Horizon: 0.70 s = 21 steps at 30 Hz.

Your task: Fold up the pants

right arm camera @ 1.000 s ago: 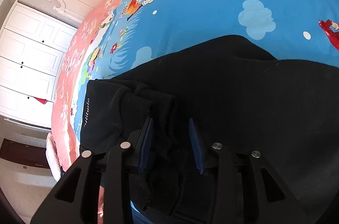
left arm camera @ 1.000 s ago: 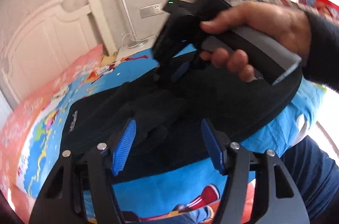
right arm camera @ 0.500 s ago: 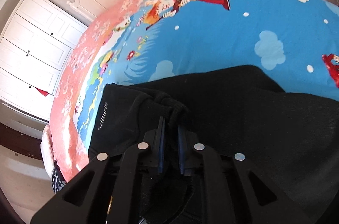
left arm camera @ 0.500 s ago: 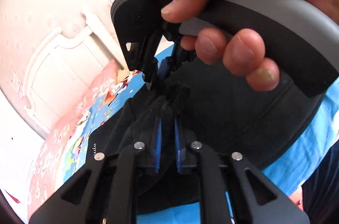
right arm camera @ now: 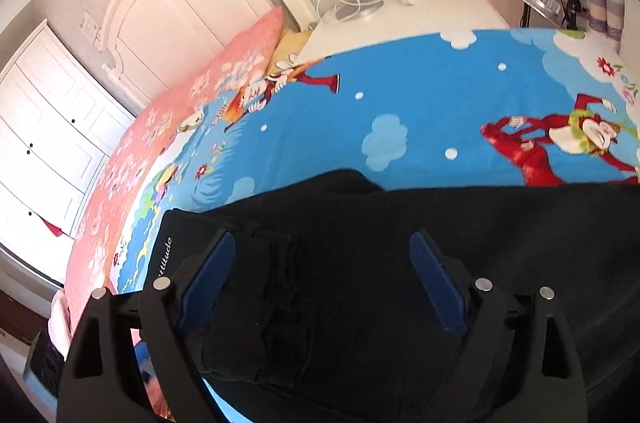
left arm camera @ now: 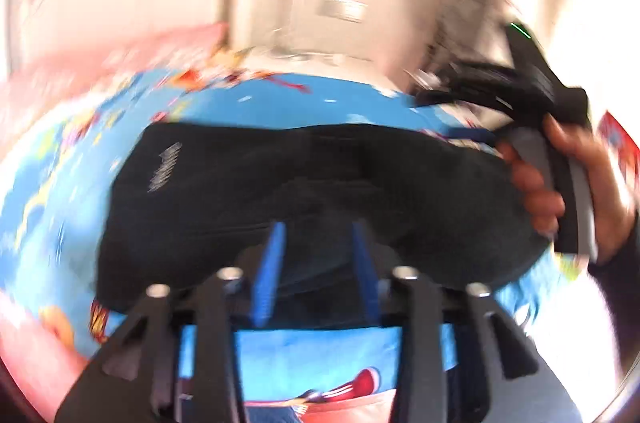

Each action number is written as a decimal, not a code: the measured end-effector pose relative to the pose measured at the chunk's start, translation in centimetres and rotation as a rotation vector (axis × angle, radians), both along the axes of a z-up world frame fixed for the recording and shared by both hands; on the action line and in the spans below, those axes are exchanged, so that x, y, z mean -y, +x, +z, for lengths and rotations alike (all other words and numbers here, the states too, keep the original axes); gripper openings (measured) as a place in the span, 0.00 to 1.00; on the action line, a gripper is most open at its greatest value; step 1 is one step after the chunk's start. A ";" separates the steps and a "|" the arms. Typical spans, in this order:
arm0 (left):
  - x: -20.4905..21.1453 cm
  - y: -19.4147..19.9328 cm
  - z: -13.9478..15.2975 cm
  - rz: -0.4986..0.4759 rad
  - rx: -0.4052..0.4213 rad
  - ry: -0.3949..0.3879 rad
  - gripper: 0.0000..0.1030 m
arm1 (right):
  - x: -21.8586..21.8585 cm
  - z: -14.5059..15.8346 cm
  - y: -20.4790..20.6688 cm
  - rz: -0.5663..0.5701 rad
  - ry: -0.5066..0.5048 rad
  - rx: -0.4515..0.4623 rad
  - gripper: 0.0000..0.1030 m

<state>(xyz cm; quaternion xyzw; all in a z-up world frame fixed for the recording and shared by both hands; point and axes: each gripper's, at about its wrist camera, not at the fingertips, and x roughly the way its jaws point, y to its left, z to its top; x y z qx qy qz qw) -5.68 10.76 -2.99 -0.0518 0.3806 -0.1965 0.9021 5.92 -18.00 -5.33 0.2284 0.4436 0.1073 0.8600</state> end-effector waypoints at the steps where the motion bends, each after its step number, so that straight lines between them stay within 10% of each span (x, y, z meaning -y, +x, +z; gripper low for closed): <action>1: -1.5 0.7 0.0 0.040 -0.014 -0.029 0.22 | 0.3 -0.1 0.7 0.005 -0.002 -0.002 0.84; 6: -5.8 4.1 -2.8 0.142 -0.132 -0.026 0.20 | 4.3 -4.5 6.3 -0.115 -0.082 -0.182 0.63; 8: -8.1 5.1 -2.7 0.189 -0.159 -0.012 0.02 | 5.3 -6.6 6.6 -0.154 -0.230 -0.232 0.55; 12: -8.6 4.6 -0.3 0.122 -0.049 0.013 0.34 | 8.0 -8.6 5.1 -0.184 -0.323 -0.188 0.54; 21: -5.3 11.0 -1.0 0.060 -0.125 0.119 0.38 | 9.5 -9.0 4.0 -0.200 -0.434 -0.167 0.51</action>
